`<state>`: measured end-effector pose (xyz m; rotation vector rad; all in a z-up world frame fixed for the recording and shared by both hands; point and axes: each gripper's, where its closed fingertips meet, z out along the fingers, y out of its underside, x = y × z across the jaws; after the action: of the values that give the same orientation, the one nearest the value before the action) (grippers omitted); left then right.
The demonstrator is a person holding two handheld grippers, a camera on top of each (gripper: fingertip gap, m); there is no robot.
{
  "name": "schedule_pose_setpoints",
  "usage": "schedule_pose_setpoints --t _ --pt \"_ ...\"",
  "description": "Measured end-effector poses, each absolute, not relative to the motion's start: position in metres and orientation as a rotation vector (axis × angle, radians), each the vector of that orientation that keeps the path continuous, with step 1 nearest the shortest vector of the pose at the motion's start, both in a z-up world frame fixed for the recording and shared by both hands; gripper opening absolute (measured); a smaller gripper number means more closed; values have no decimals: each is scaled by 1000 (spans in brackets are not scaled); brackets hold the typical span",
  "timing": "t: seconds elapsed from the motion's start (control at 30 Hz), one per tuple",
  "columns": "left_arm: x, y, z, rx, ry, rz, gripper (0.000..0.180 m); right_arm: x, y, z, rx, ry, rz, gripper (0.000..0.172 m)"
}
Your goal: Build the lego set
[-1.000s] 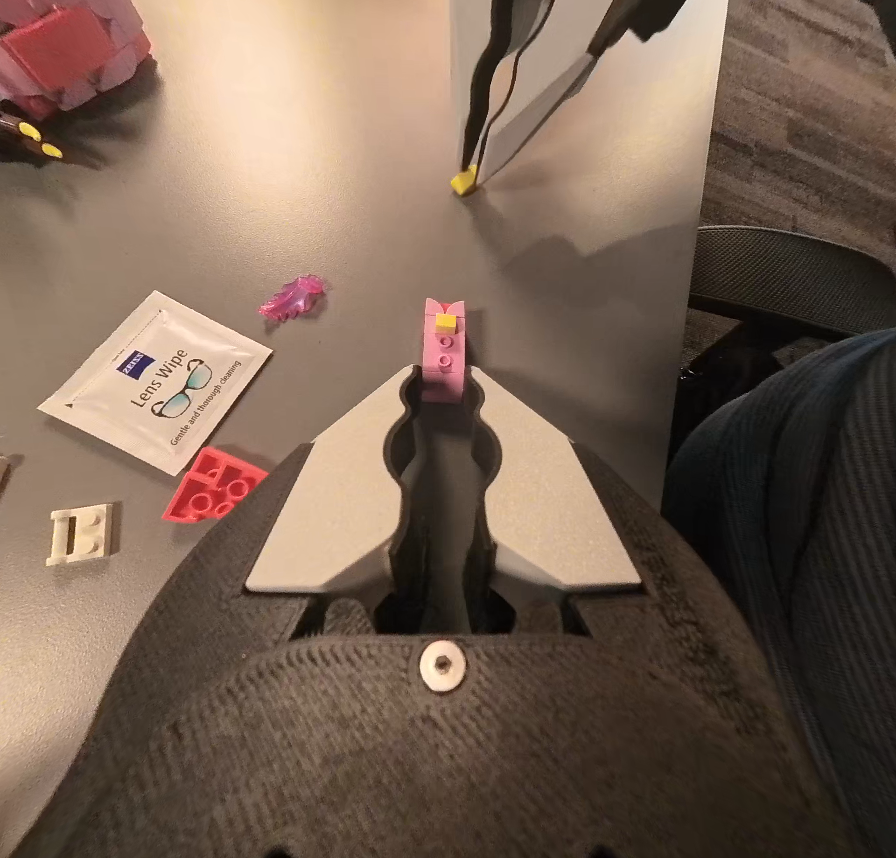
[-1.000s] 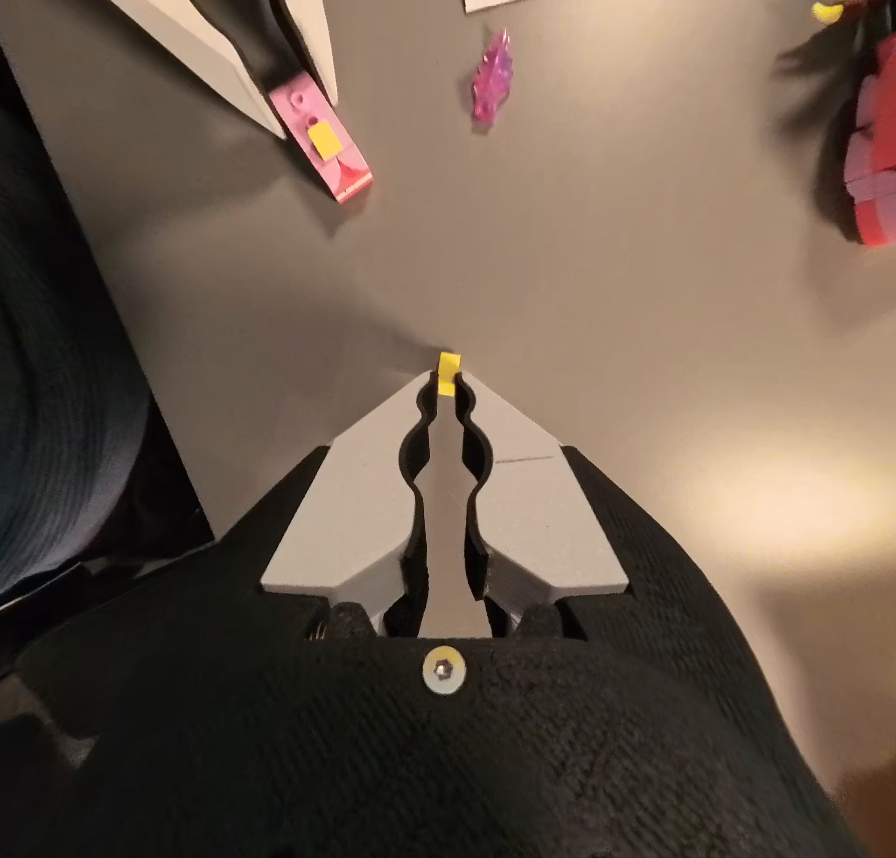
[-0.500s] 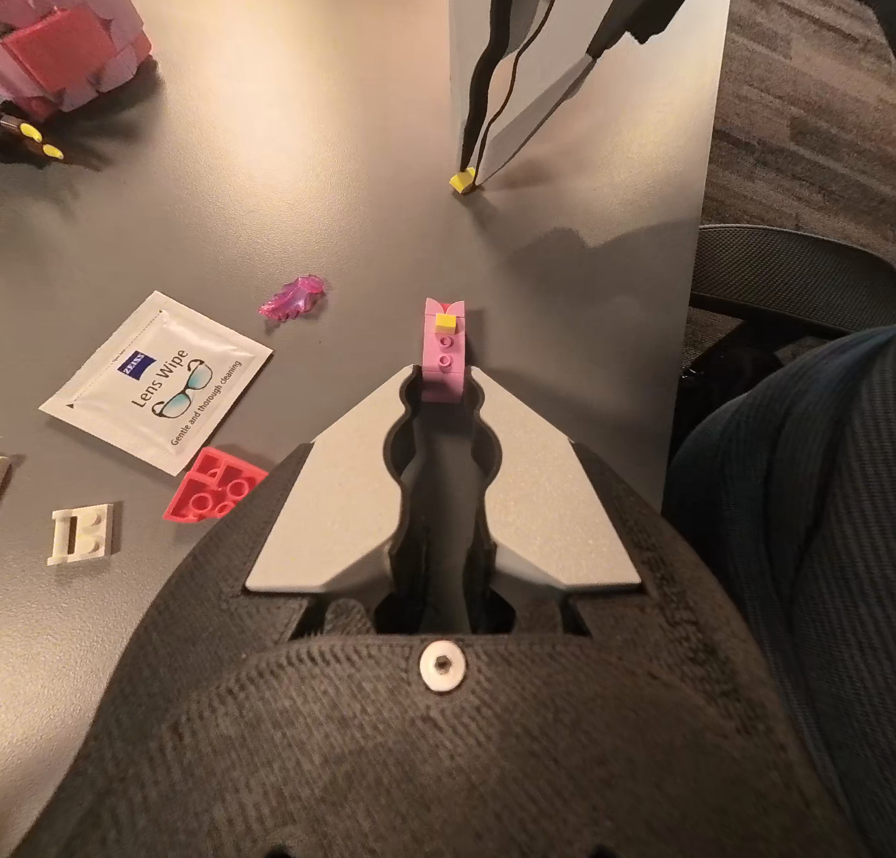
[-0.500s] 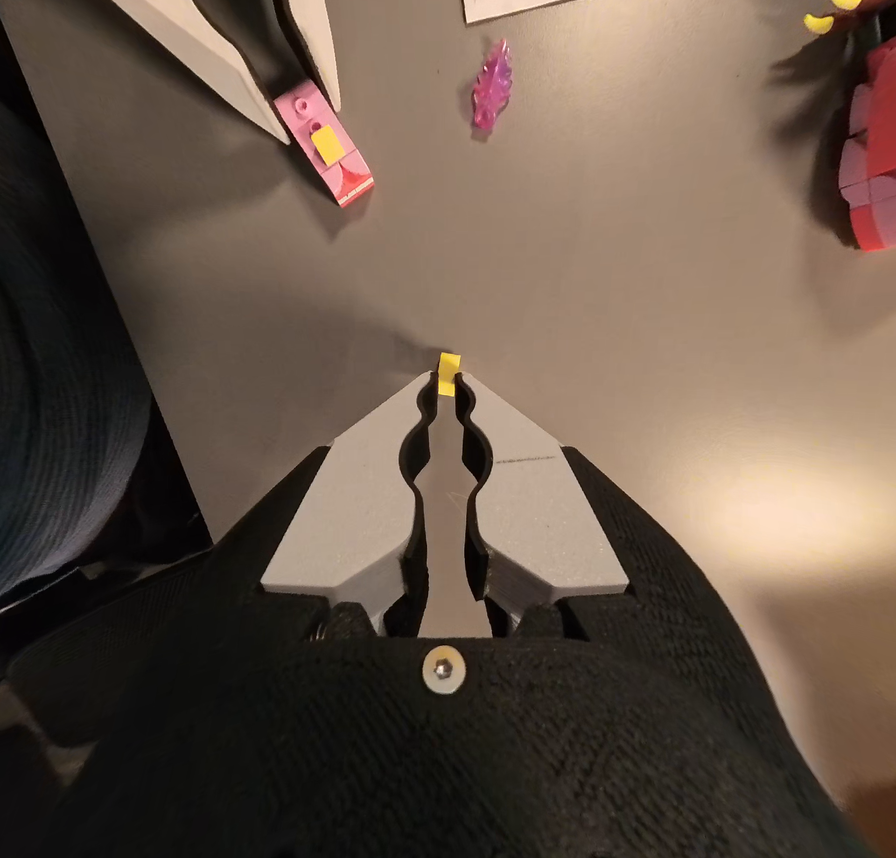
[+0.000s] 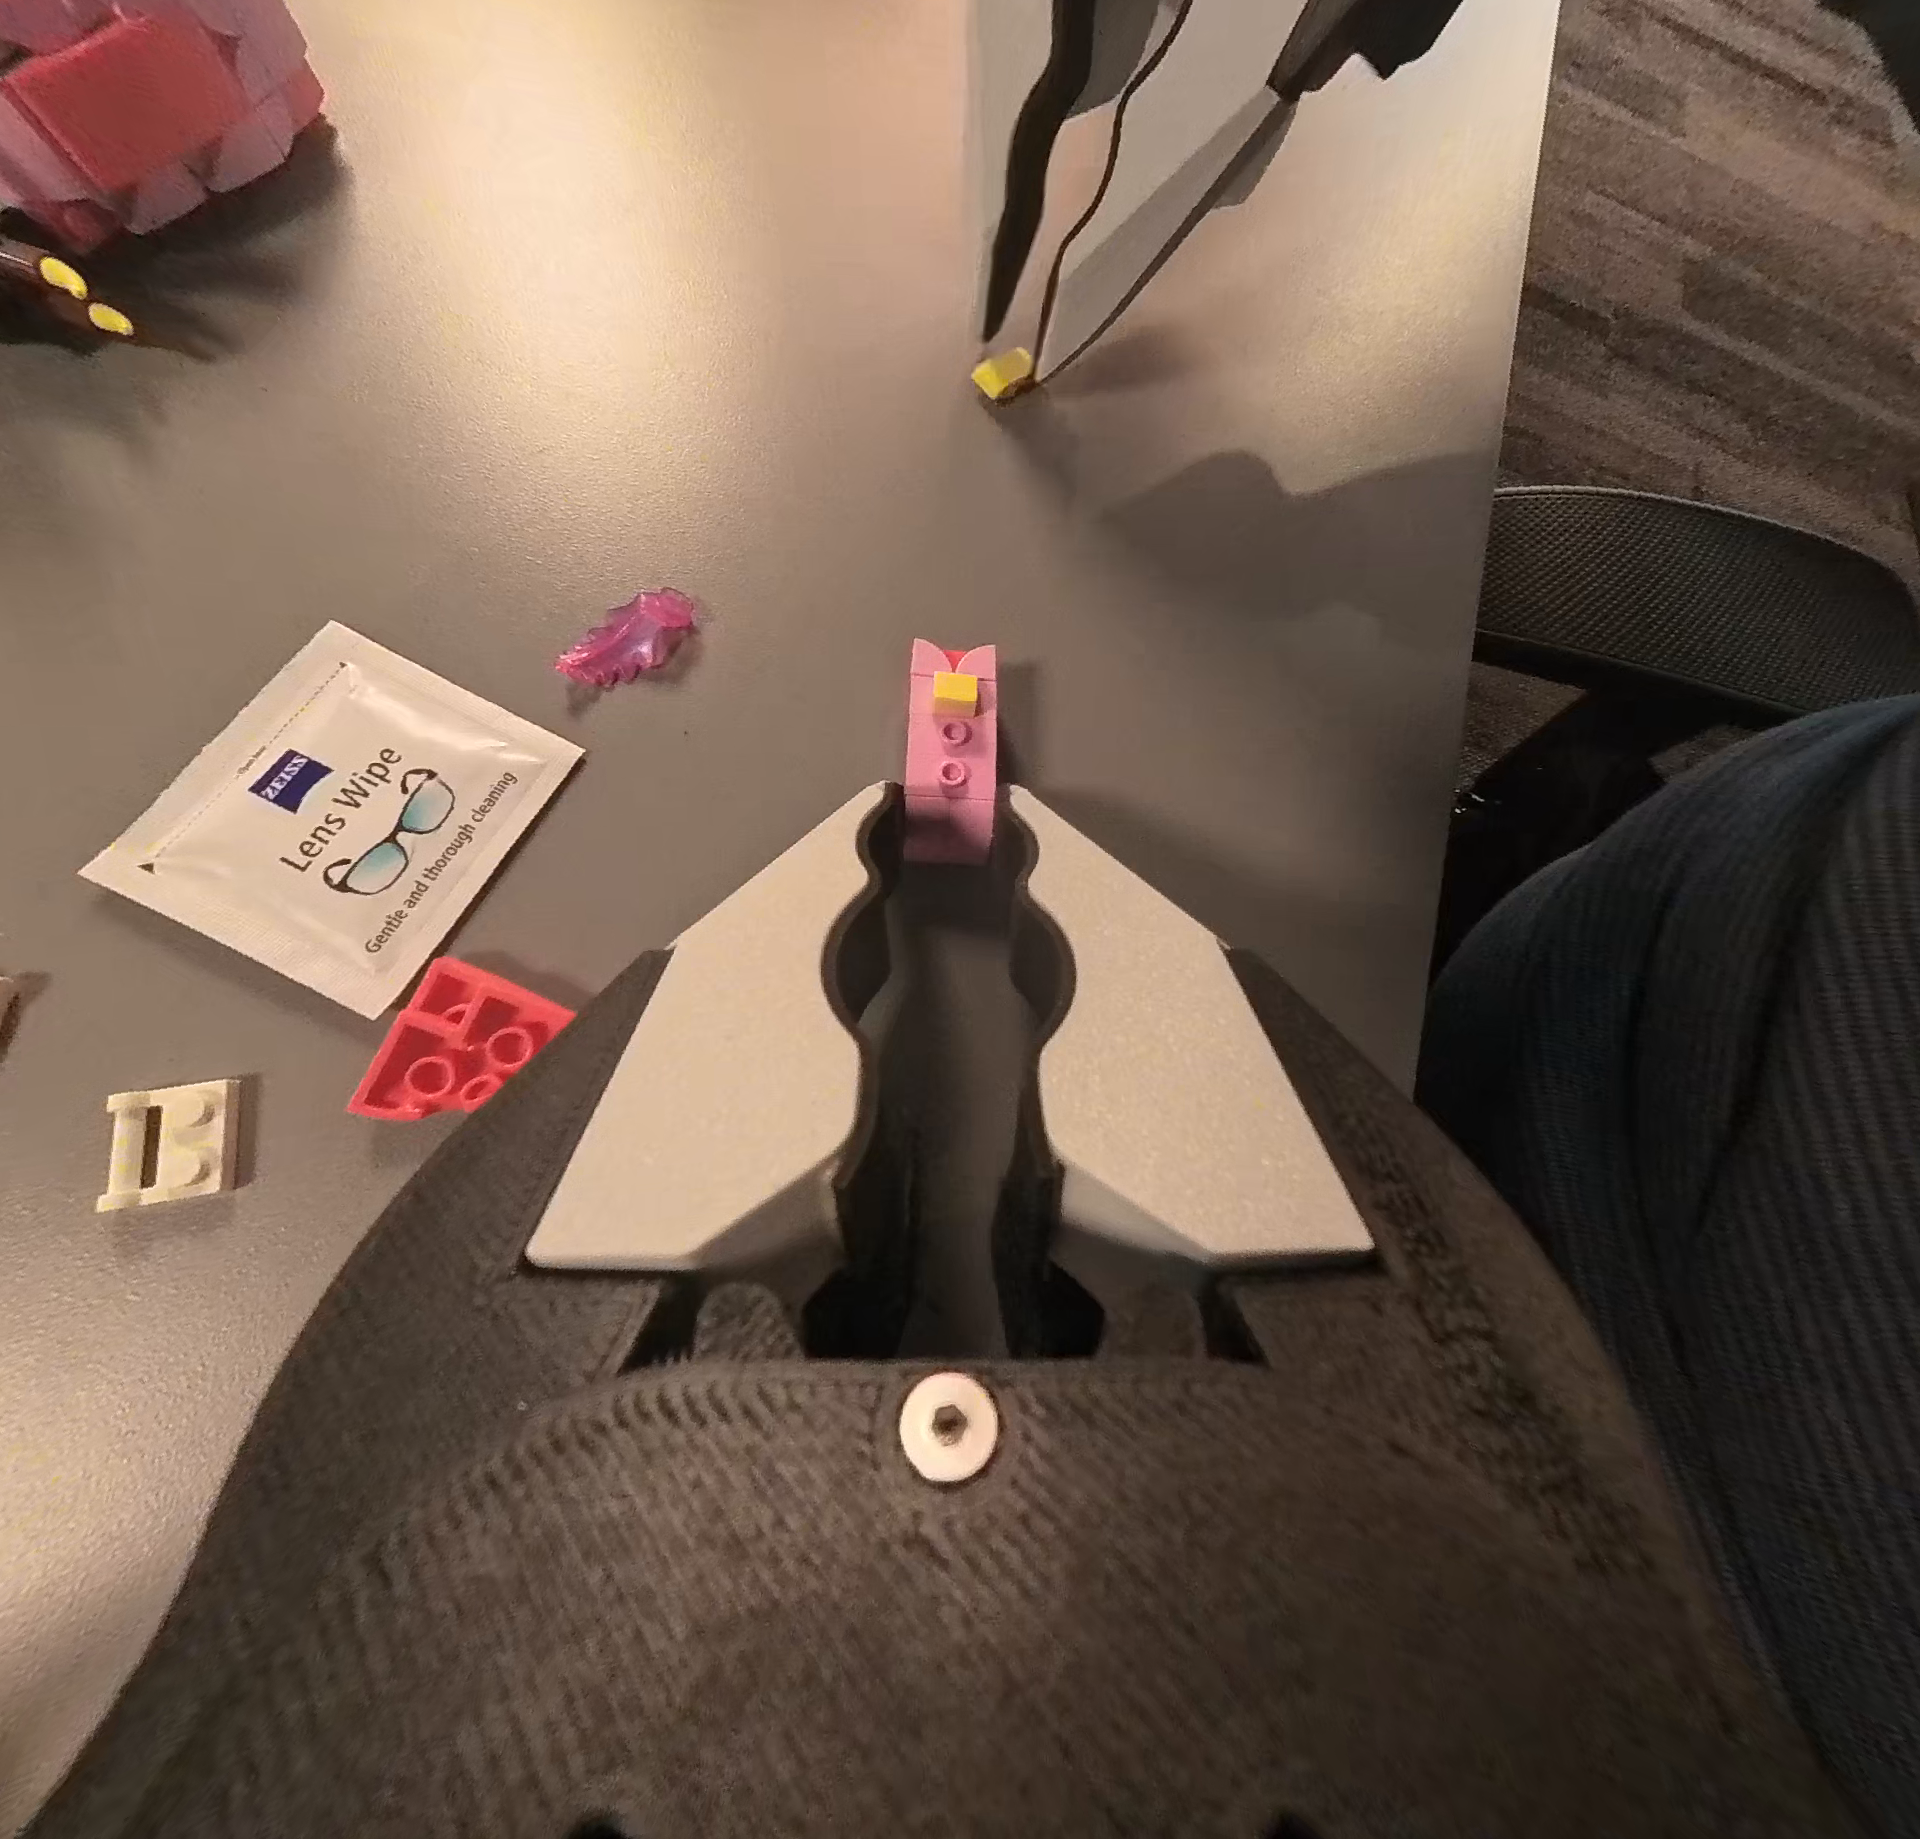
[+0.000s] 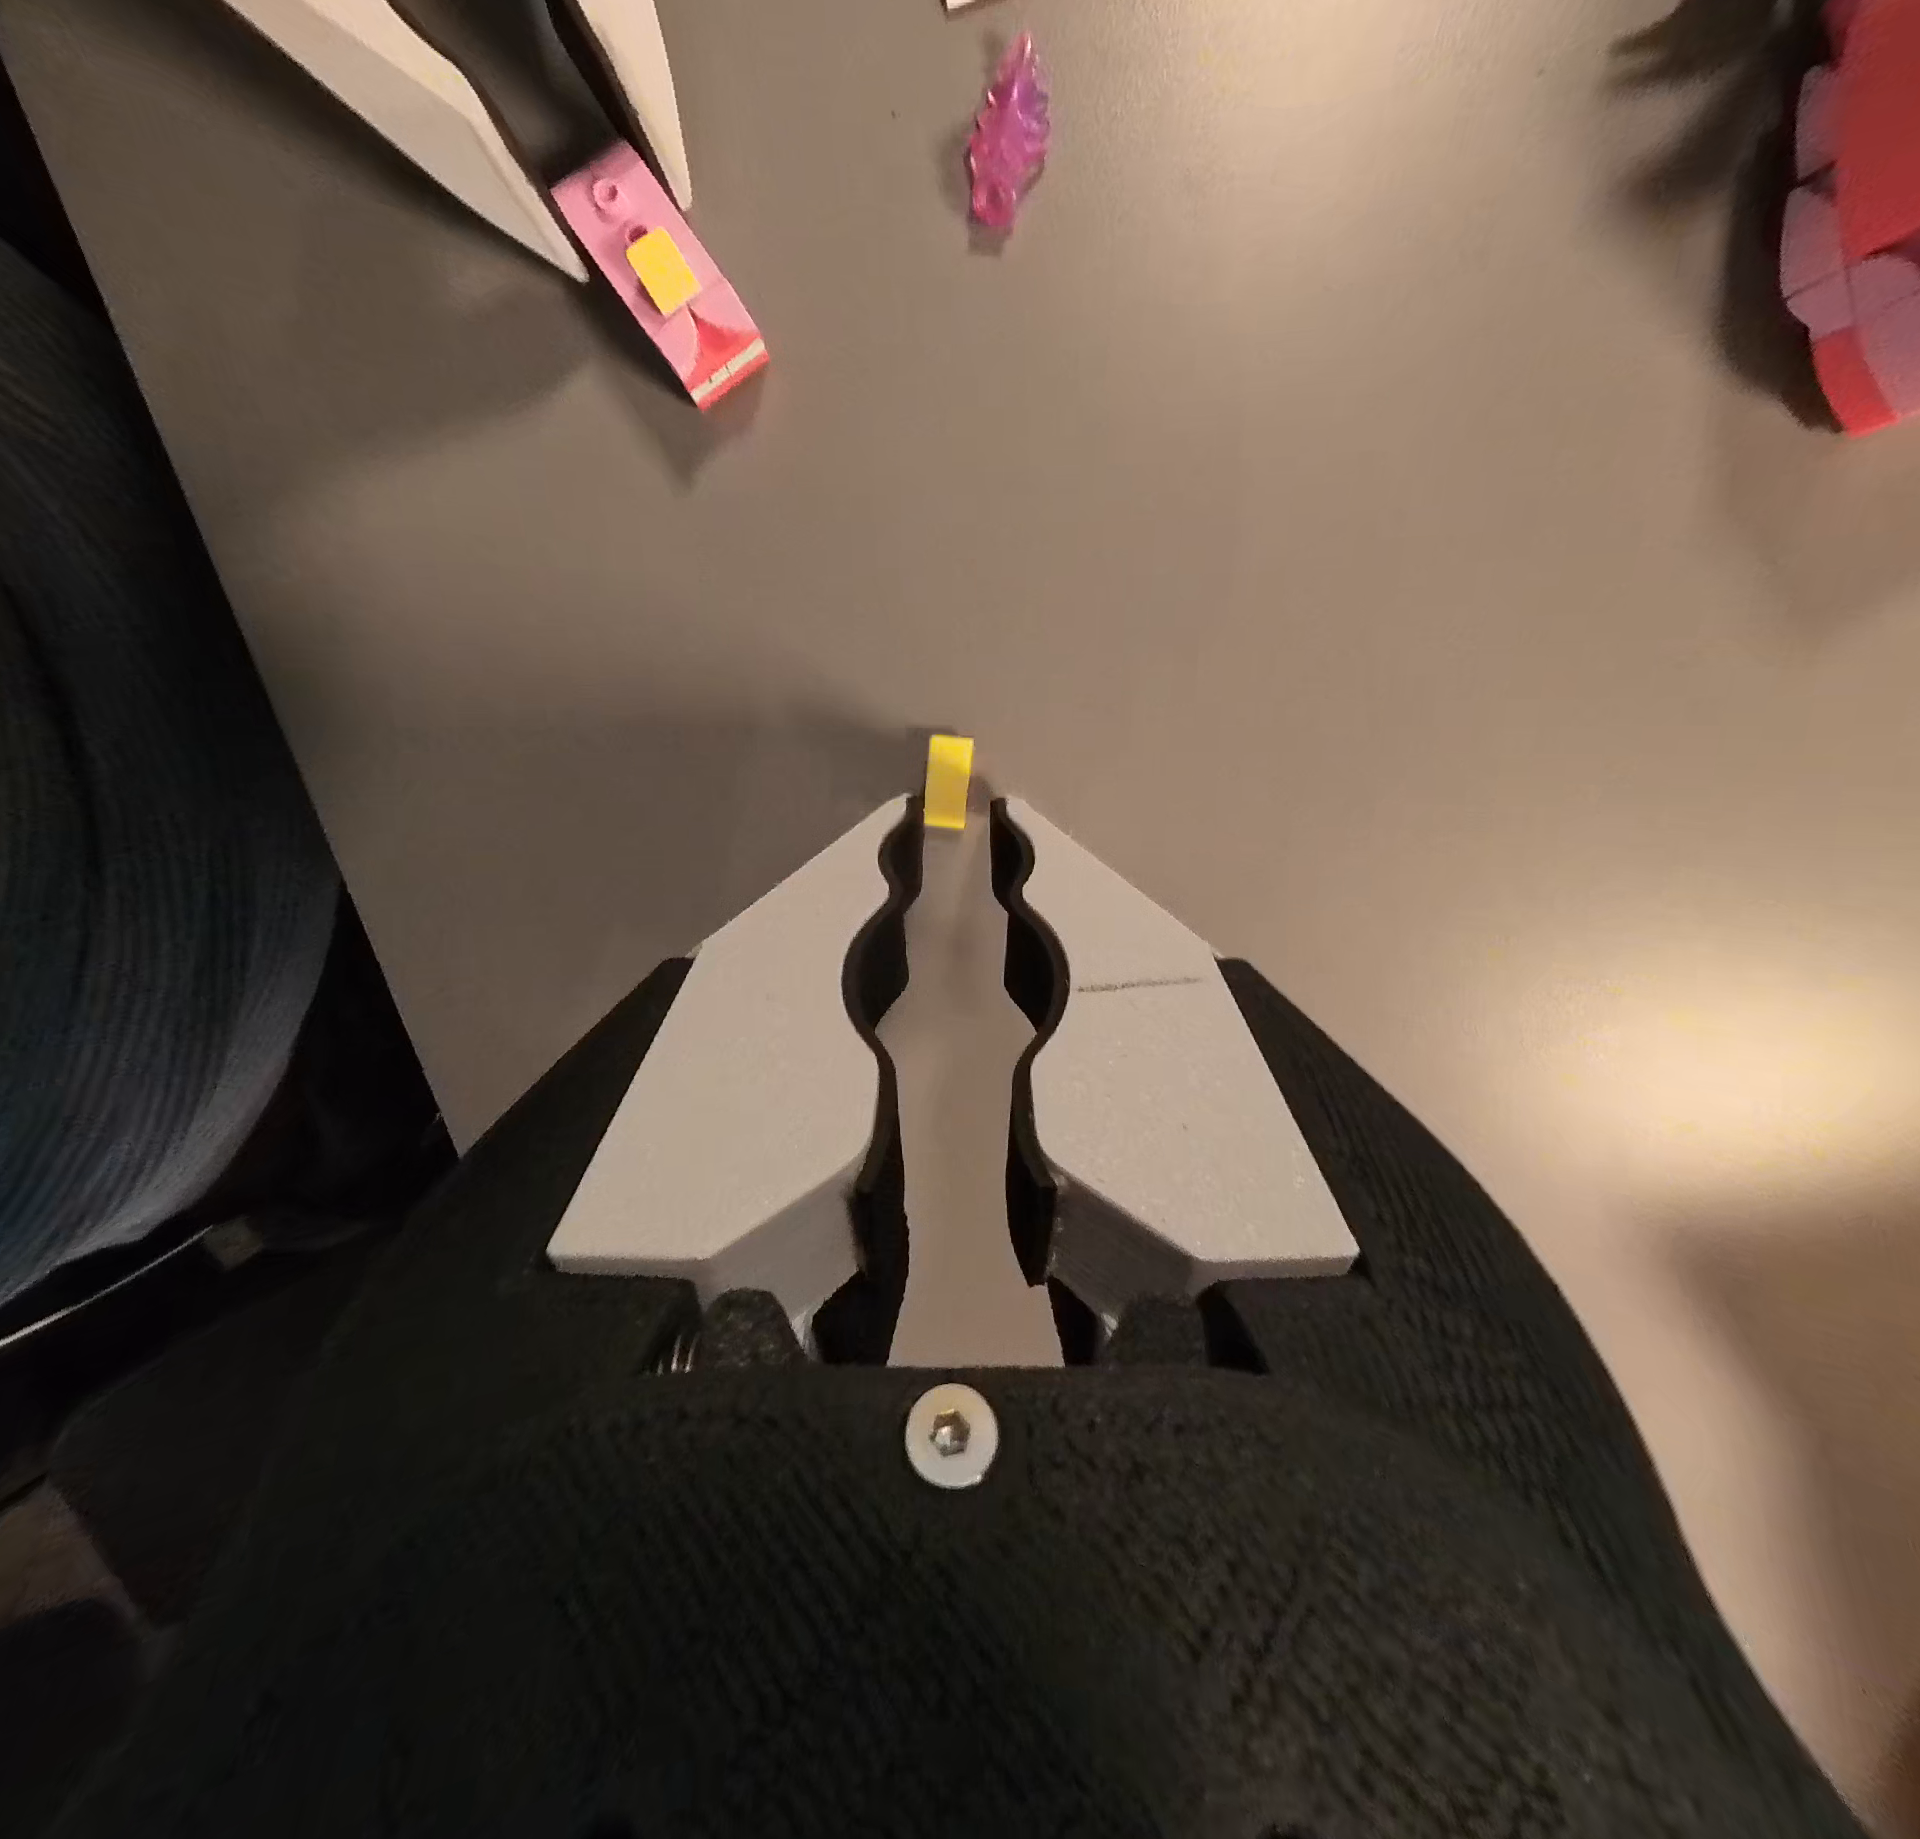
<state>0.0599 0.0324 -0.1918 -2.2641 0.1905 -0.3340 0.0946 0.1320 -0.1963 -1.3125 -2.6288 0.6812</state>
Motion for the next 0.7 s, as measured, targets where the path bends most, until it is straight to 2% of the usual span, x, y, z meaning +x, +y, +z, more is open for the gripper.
schedule_pose_setpoints --t 0.27,0.37,0.53,0.7 --pt "60 32 -191 -2264 188 -339 17 106 111 -194 -1268 -2695 807 11" --pt "60 32 -191 -2264 188 -339 16 93 118 -188 -1177 -2628 764 7" --pt "60 33 -192 -2264 191 -335 16 90 116 -185 -807 -2681 716 14" --pt "60 32 -192 -2264 193 -331 17 95 122 -195 -715 -2788 652 13"
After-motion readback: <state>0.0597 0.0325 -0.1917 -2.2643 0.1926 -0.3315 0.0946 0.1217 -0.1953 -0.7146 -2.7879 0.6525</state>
